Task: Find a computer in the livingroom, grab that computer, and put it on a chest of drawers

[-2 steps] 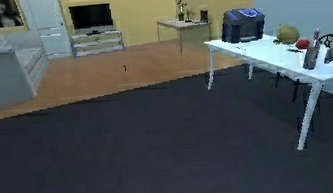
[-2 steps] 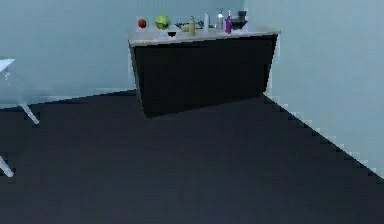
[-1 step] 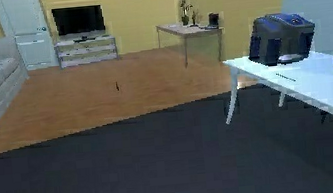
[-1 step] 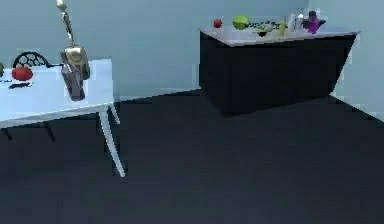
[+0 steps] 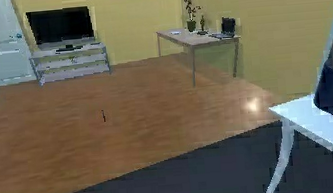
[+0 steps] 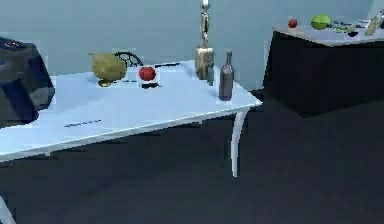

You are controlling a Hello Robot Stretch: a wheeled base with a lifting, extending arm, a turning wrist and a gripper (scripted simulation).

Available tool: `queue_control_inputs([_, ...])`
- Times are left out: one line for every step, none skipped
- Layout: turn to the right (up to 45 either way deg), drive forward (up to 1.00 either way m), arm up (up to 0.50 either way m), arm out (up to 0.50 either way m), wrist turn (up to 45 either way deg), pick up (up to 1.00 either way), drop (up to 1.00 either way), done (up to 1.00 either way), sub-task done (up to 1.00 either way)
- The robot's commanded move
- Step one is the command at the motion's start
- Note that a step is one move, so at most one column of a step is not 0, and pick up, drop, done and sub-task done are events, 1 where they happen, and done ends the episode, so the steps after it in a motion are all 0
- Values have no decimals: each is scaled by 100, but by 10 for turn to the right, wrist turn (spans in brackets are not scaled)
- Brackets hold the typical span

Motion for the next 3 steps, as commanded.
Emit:
queue_control_inputs([0,100,0,0,0,0,0,0,0])
queue_control_inputs([0,15,0,0,0,0,0,0,0])
queue_control_inputs([240,0,0,0,0,0,0,0,0])
